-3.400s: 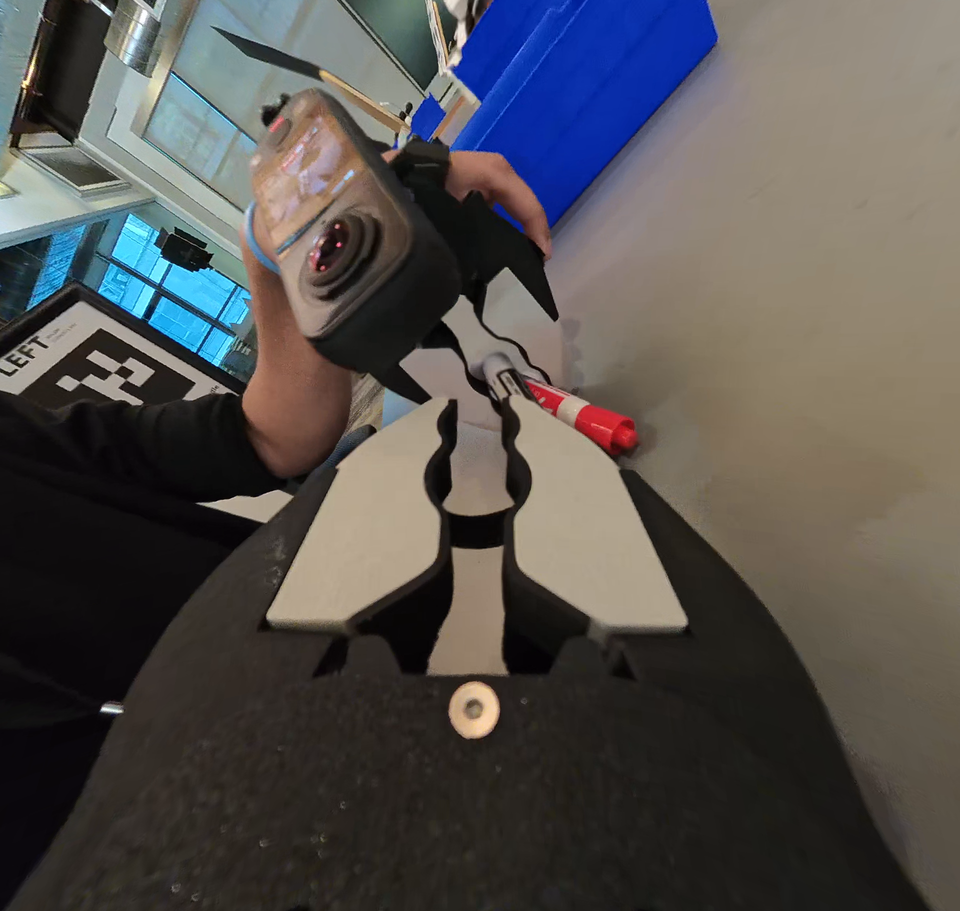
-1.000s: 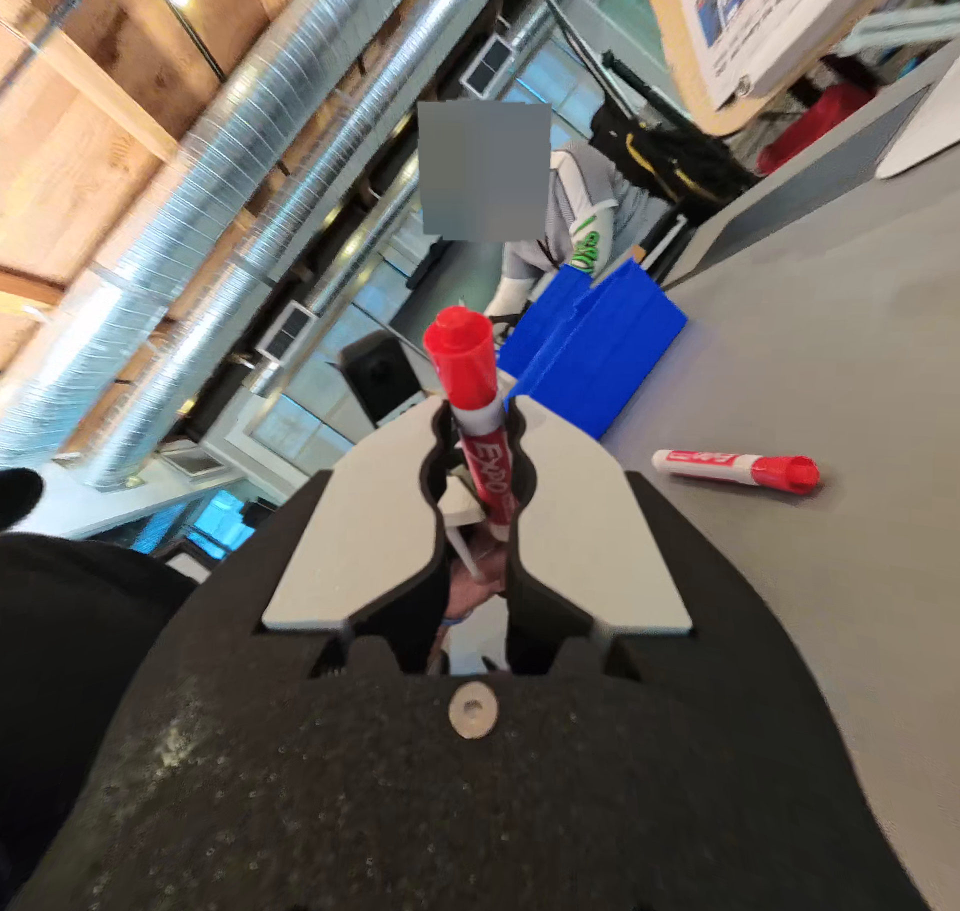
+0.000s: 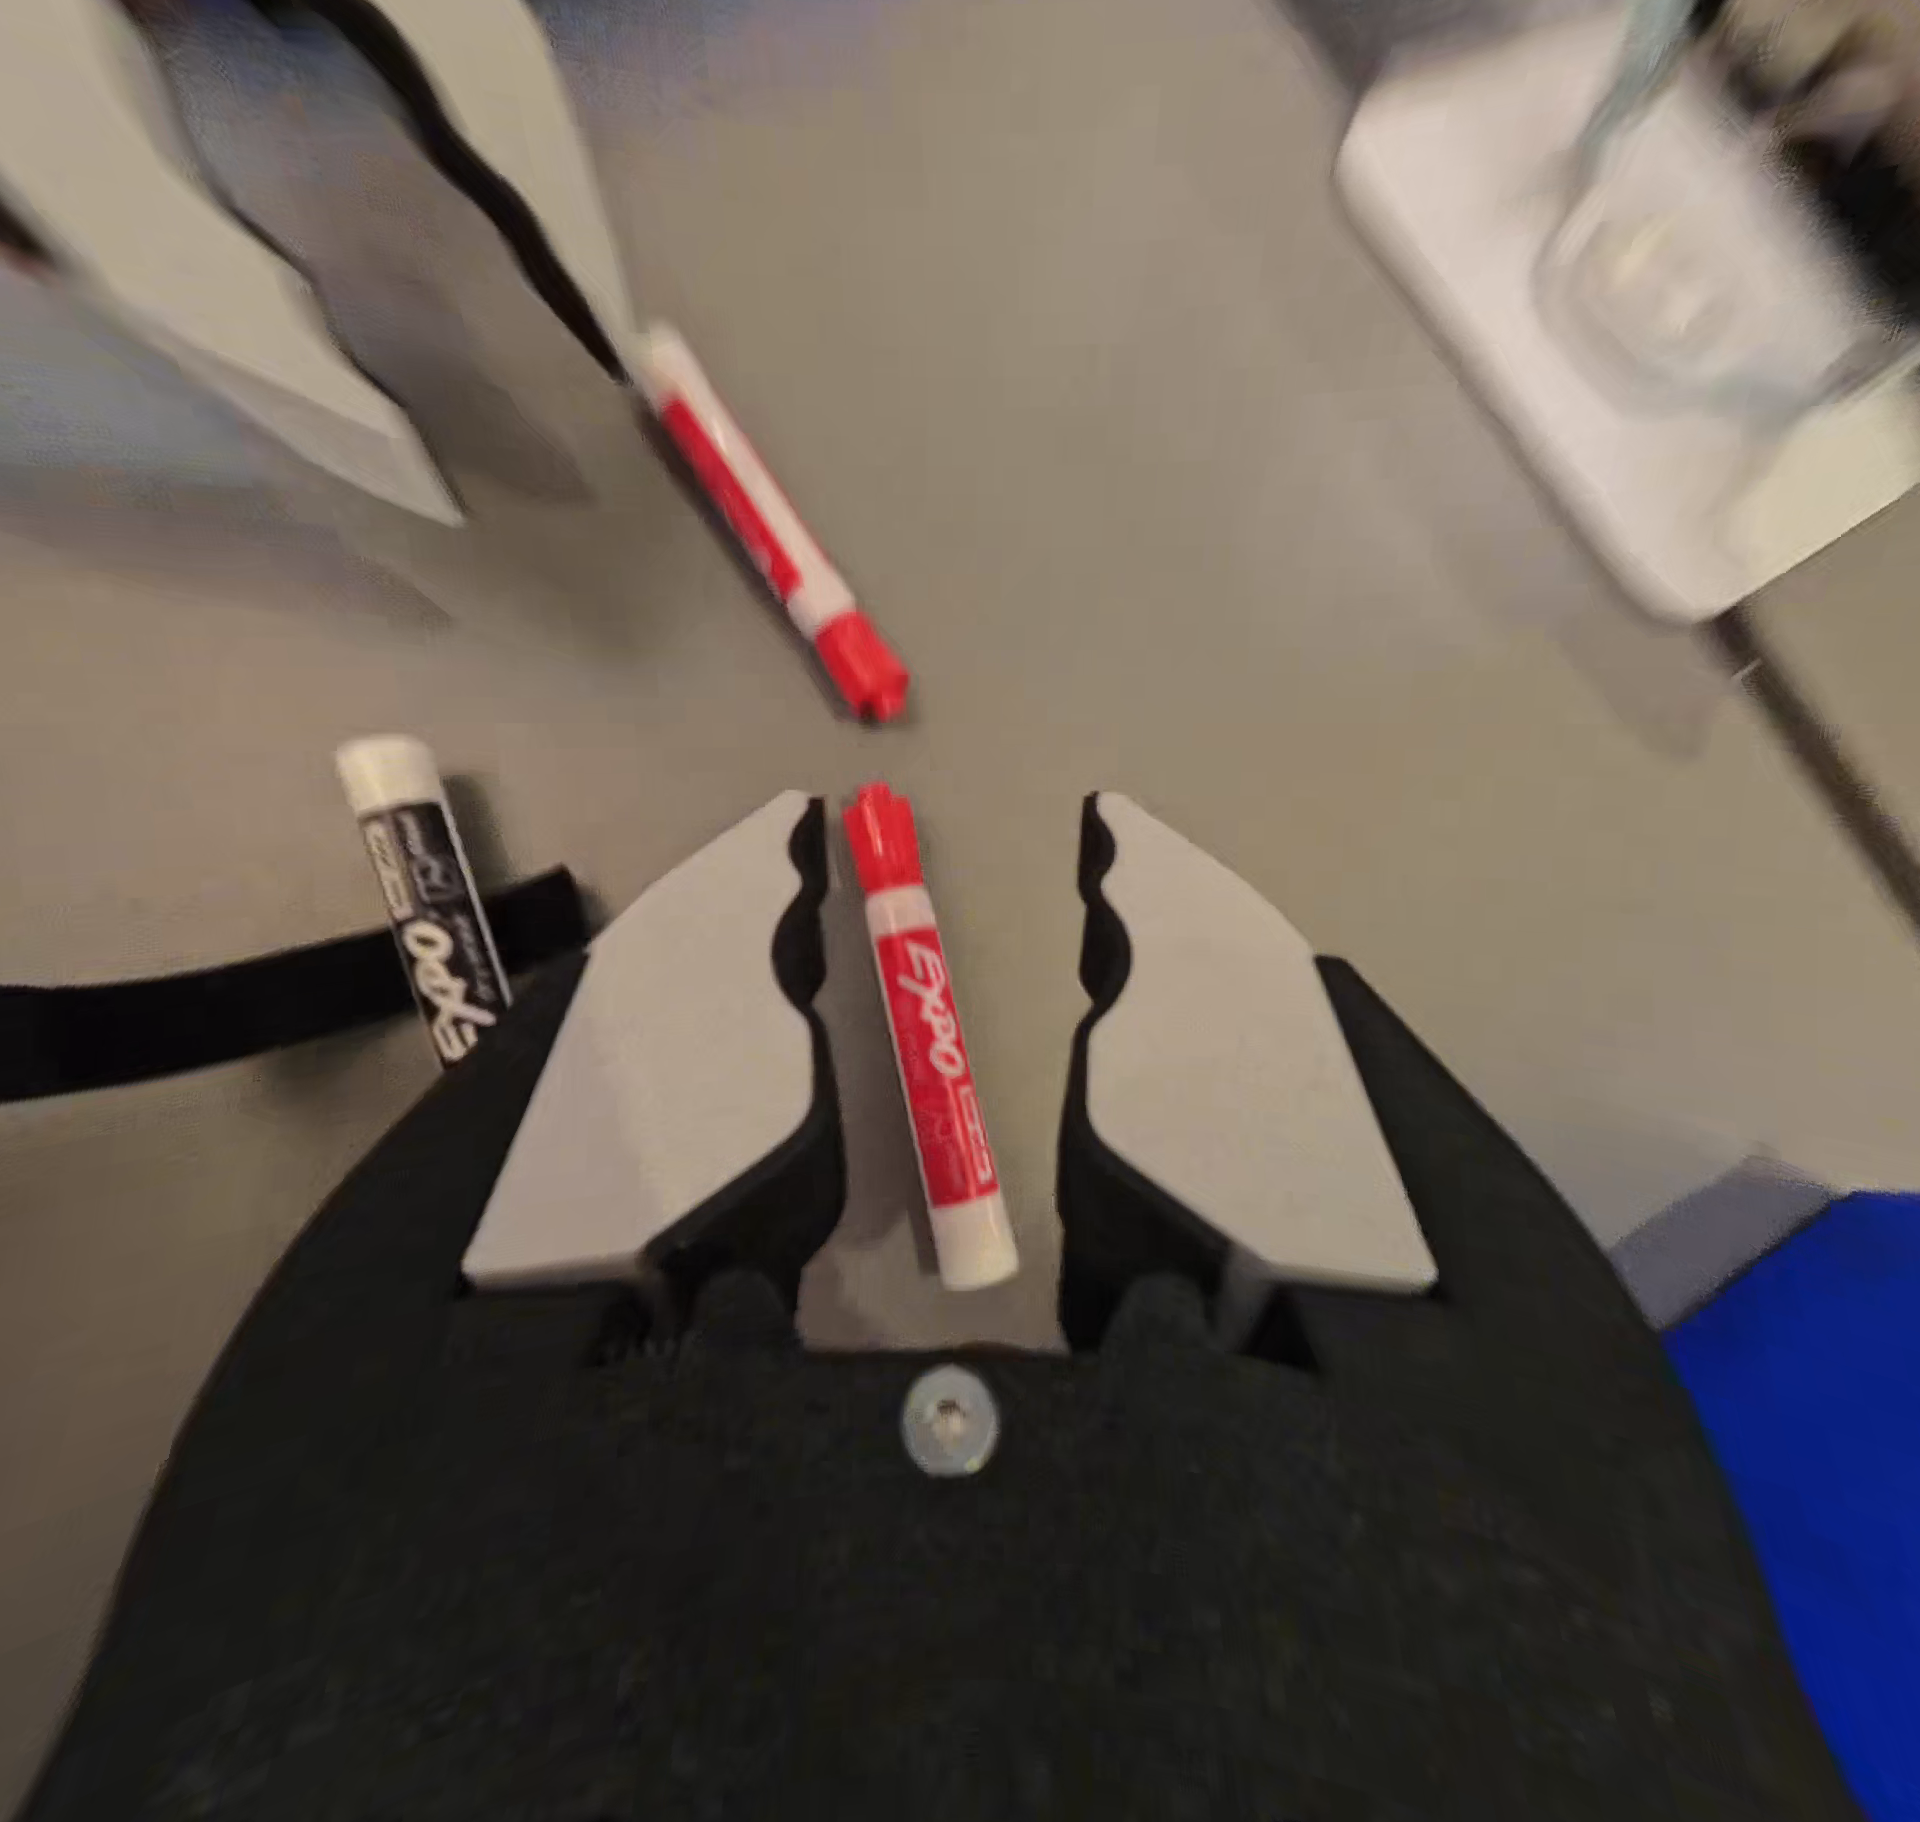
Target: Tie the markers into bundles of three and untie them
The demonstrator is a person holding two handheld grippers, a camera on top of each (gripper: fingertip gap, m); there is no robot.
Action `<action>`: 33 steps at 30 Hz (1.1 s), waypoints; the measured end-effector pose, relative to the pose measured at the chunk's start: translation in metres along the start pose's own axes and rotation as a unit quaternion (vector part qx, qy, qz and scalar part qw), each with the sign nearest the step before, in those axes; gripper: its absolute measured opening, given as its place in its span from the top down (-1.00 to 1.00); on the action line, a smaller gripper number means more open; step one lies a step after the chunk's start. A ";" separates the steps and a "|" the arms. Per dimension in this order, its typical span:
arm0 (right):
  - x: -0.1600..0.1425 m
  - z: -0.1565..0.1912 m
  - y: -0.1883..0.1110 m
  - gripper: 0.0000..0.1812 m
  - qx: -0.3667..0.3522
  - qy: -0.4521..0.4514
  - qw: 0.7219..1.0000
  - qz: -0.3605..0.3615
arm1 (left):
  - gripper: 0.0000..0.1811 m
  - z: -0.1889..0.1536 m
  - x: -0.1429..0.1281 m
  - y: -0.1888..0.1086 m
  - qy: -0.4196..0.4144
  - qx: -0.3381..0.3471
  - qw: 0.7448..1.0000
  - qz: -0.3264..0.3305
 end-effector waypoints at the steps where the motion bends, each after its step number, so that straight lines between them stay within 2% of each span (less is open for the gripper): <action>1: -0.003 0.002 -0.011 0.38 -0.013 0.005 0.999 -0.049 | 0.50 0.006 0.003 0.003 0.015 0.012 0.999 0.043; 2: -0.008 0.005 -0.019 0.28 -0.019 0.011 0.997 -0.076 | 0.50 0.013 0.006 0.007 0.028 0.018 0.996 0.083; 4: -0.019 0.014 -0.032 0.22 -0.003 0.052 0.996 -0.077 | 0.50 0.025 0.010 0.014 0.046 0.021 0.988 0.147; 8: -0.043 0.032 -0.048 0.37 0.076 0.168 0.981 -0.055 | 0.50 0.041 0.017 0.031 0.075 0.006 0.973 0.219; 10: -0.052 0.039 -0.053 0.46 0.117 0.208 0.968 -0.076 | 0.51 0.047 0.017 0.039 0.071 -0.008 0.967 0.243; 13: -0.061 0.042 -0.055 0.48 0.119 0.232 0.961 -0.096 | 0.69 0.047 0.018 0.046 0.055 -0.038 0.966 0.249; 16: -0.062 0.041 -0.052 0.46 0.113 0.250 0.954 -0.120 | 0.80 0.046 0.018 0.044 0.052 -0.008 0.972 0.230; 18: -0.057 0.038 -0.048 0.38 0.129 0.273 0.943 -0.138 | 0.81 0.041 0.024 0.034 0.038 -0.010 0.990 0.138; 20: -0.048 0.032 -0.044 0.29 0.145 0.294 0.932 -0.154 | 0.81 0.032 0.035 0.018 0.013 -0.062 0.998 -0.004; 22: -0.034 0.021 -0.043 0.29 0.164 0.329 0.911 -0.186 | 0.81 0.020 0.045 0.009 -0.001 -0.128 0.982 -0.140; 24: -0.020 0.008 -0.041 0.30 0.191 0.372 0.881 -0.220 | 0.81 0.009 0.051 0.008 -0.010 -0.170 0.955 -0.245; 27: -0.007 -0.005 -0.040 0.37 0.228 0.400 0.854 -0.242 | 0.80 0.001 0.055 0.019 -0.037 -0.220 0.917 -0.331; 30: 0.000 -0.006 -0.038 0.46 0.228 0.385 0.863 -0.233 | 0.80 -0.007 0.059 0.033 -0.054 -0.273 0.886 -0.372; 31: 0.002 -0.005 -0.037 0.47 0.226 0.384 0.866 -0.227 | 0.80 -0.011 0.061 0.038 -0.052 -0.275 0.883 -0.376; 33: 0.005 -0.004 -0.039 0.63 0.221 0.376 0.873 -0.220 | 0.80 -0.017 0.066 0.046 -0.047 -0.287 0.880 -0.375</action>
Point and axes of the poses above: each gripper's, where its closed fingertips meet, y out along the fingers, x out of its top, z = x × y across the jaws, the point moved 10 cm from there along -y, back along the fingers, and after that the axes turned 12 degrees about -x, right-handed, at the moved point
